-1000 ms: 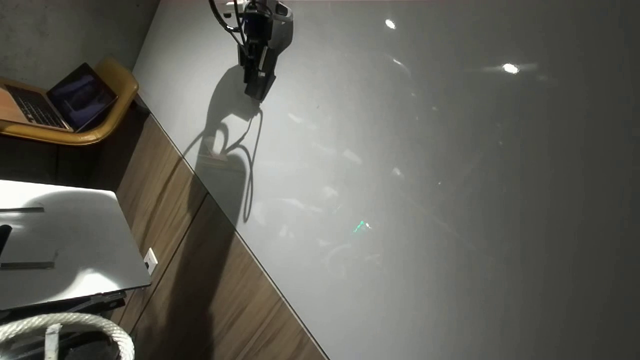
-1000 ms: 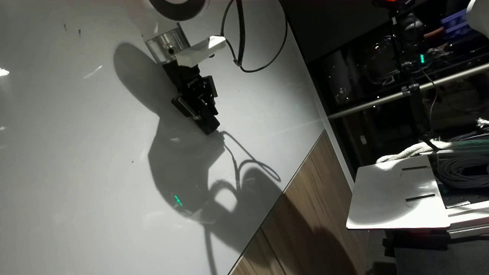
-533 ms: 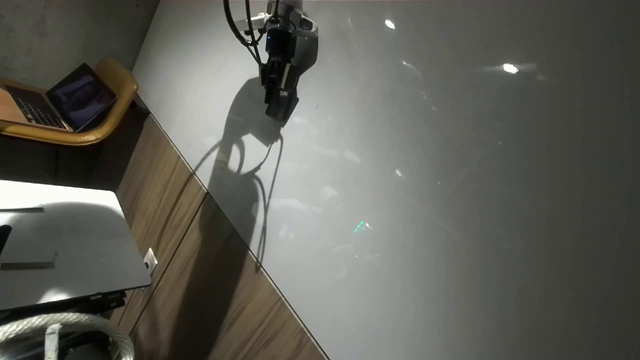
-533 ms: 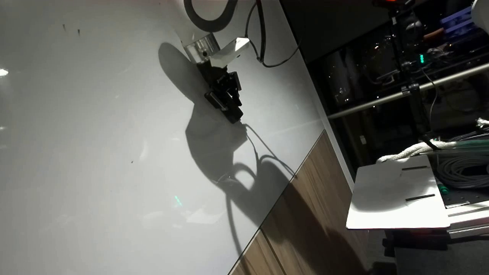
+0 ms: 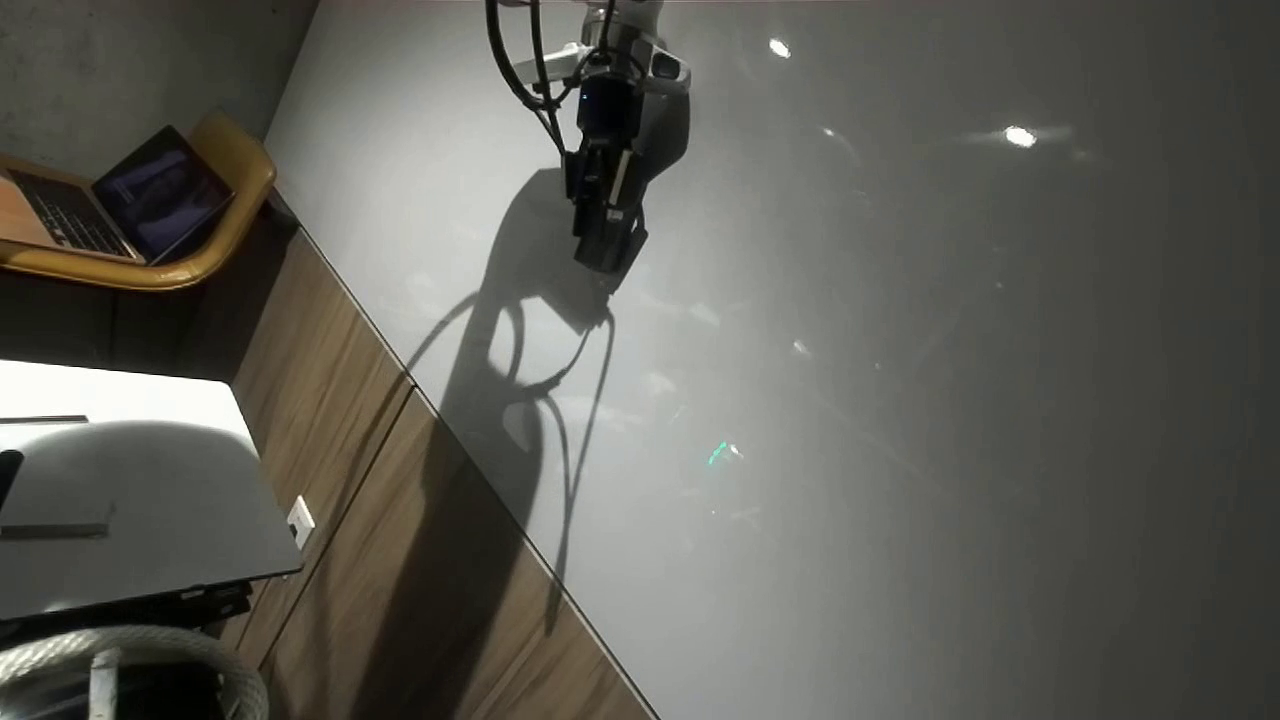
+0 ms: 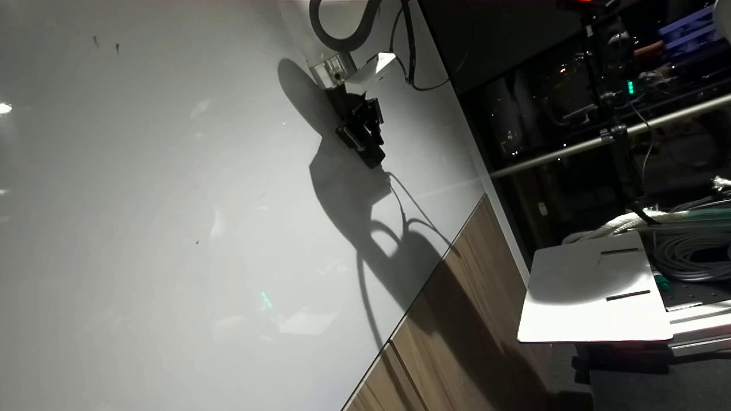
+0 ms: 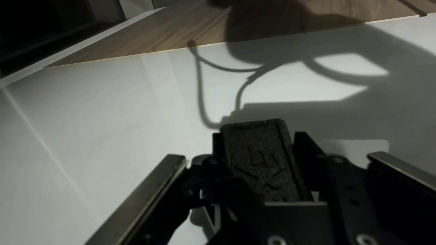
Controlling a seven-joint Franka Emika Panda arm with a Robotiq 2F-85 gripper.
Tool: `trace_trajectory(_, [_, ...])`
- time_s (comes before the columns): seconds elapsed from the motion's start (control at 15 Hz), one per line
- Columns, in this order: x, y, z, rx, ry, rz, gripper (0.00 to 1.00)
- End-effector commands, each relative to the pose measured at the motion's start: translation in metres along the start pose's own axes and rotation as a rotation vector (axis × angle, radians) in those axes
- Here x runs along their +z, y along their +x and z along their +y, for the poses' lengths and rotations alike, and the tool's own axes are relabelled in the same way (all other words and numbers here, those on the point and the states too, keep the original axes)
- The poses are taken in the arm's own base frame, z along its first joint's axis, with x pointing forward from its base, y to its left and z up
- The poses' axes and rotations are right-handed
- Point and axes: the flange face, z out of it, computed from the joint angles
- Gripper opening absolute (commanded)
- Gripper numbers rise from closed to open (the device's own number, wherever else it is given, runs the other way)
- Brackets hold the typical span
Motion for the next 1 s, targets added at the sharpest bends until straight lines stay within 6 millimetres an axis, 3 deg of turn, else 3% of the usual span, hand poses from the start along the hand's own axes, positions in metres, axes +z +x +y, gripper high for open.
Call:
trace_trajectory(0.0, [0.005, -0.01, 0.024, 0.006, 0.034, -0.02, 0.28])
trace_trajectory(0.2, [0.015, -0.032, 0.024, -0.017, 0.039, -0.074, 0.28])
trace_trajectory(0.6, [0.032, -0.097, 0.021, -0.028, 0.03, -0.269, 0.28])
trace_trajectory(0.93, [0.079, -0.166, 0.011, -0.042, 0.041, -0.461, 0.28])
